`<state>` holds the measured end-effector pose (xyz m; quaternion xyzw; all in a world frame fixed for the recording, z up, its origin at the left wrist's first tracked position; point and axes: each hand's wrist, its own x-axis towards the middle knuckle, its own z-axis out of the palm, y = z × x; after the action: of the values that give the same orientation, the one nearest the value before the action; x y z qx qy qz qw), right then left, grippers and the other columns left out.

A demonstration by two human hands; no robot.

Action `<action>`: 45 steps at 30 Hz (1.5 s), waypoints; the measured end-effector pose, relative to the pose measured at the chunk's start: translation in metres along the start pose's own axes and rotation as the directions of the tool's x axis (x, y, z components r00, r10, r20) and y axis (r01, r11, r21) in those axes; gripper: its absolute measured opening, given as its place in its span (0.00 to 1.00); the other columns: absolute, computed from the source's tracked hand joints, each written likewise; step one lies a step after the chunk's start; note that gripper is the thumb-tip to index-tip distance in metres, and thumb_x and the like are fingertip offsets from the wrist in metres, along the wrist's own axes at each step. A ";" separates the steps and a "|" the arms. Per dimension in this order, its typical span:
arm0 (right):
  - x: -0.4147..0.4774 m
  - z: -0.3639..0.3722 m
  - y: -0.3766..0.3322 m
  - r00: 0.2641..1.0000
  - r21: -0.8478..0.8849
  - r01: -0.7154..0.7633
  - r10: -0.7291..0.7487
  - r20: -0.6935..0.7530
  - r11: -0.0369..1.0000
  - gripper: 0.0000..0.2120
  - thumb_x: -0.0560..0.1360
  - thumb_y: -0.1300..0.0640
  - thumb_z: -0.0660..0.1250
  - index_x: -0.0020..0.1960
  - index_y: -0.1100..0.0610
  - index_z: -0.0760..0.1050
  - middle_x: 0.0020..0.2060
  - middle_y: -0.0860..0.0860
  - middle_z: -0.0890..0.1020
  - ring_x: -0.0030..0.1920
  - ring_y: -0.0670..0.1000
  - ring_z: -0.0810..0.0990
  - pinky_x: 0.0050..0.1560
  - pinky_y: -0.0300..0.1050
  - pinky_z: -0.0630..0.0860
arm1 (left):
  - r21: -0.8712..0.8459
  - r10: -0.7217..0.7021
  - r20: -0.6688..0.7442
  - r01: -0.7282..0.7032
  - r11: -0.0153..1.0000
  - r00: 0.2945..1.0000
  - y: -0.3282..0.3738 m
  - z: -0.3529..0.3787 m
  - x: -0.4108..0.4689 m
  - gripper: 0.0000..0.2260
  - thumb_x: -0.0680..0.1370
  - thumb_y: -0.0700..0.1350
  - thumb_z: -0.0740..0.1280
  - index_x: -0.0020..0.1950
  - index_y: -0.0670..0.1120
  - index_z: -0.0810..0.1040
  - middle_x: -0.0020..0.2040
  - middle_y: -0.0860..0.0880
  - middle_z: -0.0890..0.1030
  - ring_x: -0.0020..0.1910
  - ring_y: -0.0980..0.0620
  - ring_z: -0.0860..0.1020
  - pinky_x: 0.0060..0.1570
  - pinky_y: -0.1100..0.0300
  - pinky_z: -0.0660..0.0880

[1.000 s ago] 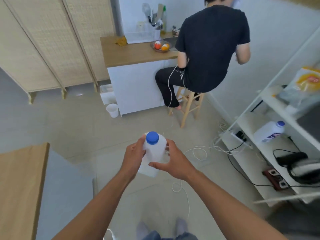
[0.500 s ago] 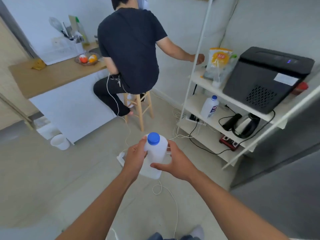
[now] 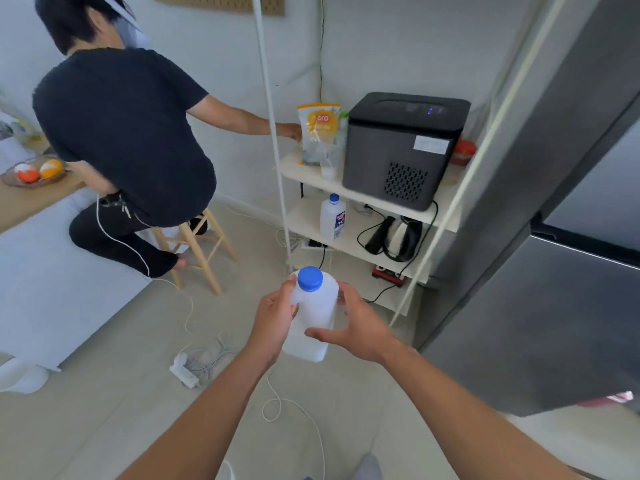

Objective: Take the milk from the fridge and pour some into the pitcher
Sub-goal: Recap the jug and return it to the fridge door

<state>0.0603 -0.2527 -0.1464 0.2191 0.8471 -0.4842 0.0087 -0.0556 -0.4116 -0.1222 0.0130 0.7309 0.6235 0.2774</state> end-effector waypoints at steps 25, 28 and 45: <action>-0.067 -0.216 0.127 0.908 0.123 -0.150 0.186 -0.374 0.981 0.43 0.76 0.25 0.72 0.83 0.41 0.63 0.79 0.39 0.71 0.77 0.38 0.70 0.77 0.43 0.69 | 0.128 0.019 0.407 -0.077 0.989 0.913 0.045 0.283 0.031 0.25 0.87 0.60 0.66 0.40 0.49 0.58 0.34 0.48 0.60 0.32 0.50 0.60 0.36 0.53 0.58; -0.068 -0.246 0.137 0.833 0.122 -0.225 0.256 -0.490 0.967 0.43 0.81 0.22 0.60 0.86 0.47 0.62 0.81 0.42 0.70 0.80 0.42 0.67 0.80 0.49 0.67 | 0.135 -0.013 0.444 -0.053 0.989 0.896 0.047 0.302 0.043 0.24 0.85 0.63 0.67 0.39 0.50 0.63 0.35 0.49 0.63 0.33 0.50 0.63 0.39 0.52 0.59; 0.001 -0.361 0.153 0.397 0.274 -0.556 0.540 -0.742 0.785 0.41 0.79 0.17 0.45 0.62 0.48 0.80 0.65 0.42 0.73 0.76 0.51 0.68 0.77 0.61 0.65 | 0.186 -0.102 0.632 -0.023 0.982 0.769 0.068 0.359 0.147 0.21 0.88 0.58 0.67 0.39 0.50 0.84 0.33 0.56 0.83 0.34 0.58 0.80 0.41 0.63 0.75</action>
<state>0.1892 0.1113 -0.0803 0.6738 0.6443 -0.2979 -0.2052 -0.0508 -0.0182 -0.1413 0.2340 0.6474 0.5060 0.5197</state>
